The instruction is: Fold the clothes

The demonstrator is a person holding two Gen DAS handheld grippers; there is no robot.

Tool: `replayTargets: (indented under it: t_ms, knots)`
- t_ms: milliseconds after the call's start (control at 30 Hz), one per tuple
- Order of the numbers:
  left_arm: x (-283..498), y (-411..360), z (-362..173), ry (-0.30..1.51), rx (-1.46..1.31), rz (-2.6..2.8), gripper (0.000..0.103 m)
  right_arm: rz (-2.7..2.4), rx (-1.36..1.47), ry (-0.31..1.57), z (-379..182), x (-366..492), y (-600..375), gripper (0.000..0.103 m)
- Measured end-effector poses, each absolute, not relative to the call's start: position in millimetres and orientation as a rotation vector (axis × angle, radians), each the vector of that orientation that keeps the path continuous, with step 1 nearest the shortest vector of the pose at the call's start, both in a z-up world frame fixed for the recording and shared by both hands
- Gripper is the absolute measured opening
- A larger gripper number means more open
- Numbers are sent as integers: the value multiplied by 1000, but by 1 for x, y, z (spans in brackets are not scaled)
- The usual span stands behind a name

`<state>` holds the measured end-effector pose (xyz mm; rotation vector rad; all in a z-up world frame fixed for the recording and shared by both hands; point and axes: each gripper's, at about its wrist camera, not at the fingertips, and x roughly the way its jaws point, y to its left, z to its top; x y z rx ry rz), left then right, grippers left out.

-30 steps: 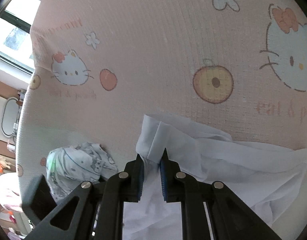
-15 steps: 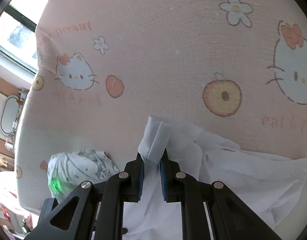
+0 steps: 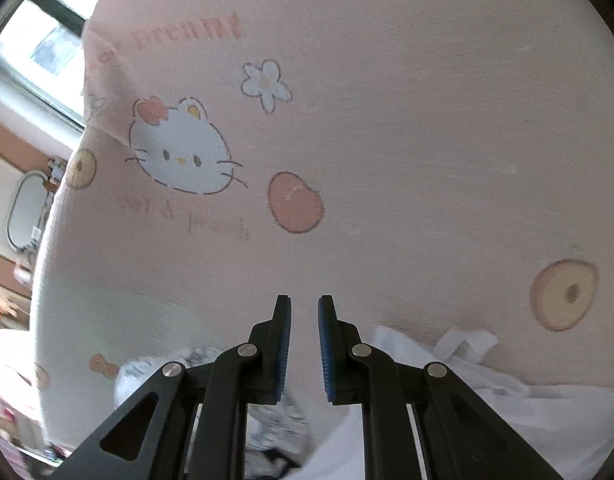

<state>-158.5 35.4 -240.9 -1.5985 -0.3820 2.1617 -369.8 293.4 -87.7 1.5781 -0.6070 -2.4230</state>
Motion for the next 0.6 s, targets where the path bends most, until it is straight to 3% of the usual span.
replayTargets:
  t_ms: [133,333,433,533,600]
  knots:
    - [-153,44,-224,-345,-1492,2224,3,-2409,1588,-546,-84,-381,283,12]
    - [-161,14,-192,-500,-1417,2223,6,-2395,1650,-637,-99,-363,318,13]
    - [-165,16,-185,-411,-1450,2264,6,-2396,1669,-647,-104,-350,341,13]
    - [-174,37,-186,-322,-1501,2252,7,-2415,1699,-568,-105,-336,361,39]
    - [-180,46,-186,-315,-1518,2226,7,-2449,1700,-496,-104,-324,374,43]
